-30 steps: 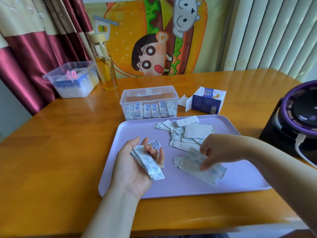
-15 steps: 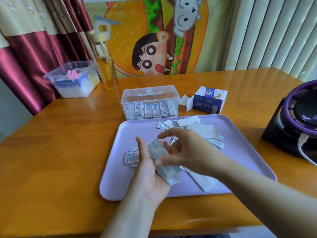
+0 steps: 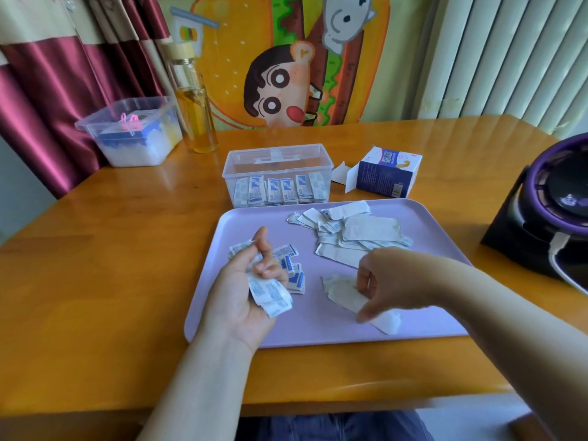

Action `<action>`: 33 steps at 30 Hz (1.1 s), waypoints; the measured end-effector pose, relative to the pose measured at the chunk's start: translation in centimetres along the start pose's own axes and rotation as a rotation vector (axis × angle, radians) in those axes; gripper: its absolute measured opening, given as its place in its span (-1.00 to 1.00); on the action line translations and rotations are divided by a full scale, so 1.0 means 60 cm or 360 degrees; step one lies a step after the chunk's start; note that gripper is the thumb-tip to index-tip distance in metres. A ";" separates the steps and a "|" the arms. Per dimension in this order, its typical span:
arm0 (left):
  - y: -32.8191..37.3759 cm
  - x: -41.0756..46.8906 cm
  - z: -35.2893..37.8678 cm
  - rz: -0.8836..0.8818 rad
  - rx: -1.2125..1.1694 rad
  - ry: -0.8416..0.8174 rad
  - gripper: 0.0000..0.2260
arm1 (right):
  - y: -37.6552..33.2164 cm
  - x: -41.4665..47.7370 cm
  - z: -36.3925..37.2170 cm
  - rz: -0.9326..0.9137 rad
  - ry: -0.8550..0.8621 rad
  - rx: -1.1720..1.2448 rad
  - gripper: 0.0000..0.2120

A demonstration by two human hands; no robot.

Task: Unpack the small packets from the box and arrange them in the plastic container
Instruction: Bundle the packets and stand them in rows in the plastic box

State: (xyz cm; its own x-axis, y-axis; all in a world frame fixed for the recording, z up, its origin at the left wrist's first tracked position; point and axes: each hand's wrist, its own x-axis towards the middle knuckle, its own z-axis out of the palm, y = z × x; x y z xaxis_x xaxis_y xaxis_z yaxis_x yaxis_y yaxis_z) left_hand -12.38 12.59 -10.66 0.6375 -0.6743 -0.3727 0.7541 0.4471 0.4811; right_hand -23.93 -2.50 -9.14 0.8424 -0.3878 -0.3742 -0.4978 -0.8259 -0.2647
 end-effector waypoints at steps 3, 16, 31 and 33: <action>0.001 -0.005 -0.005 0.0016 0.0019 -0.0048 -0.73 | -0.004 0.000 -0.005 0.0005 -0.0057 -0.0017 -0.46; 0.027 -0.016 -0.014 0.0153 0.0000 -0.0040 -0.69 | -0.016 -0.006 -0.003 0.0017 -0.0020 -0.0209 -0.52; 0.023 -0.034 -0.015 0.0158 -0.0024 -0.0081 -0.70 | -0.040 -0.004 0.000 -0.0421 0.0484 0.0103 -0.79; 0.027 -0.038 -0.018 0.0173 -0.0046 -0.0066 -0.71 | -0.053 0.004 0.009 -0.0651 0.0865 0.0118 -0.78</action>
State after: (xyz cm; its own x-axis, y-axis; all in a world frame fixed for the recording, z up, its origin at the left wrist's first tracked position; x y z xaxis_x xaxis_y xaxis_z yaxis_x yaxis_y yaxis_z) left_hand -12.41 15.47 -9.86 0.7093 -0.6443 -0.2859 0.6854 0.5354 0.4936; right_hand -22.26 0.24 -8.87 0.9402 -0.2166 0.2629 -0.1137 -0.9271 -0.3573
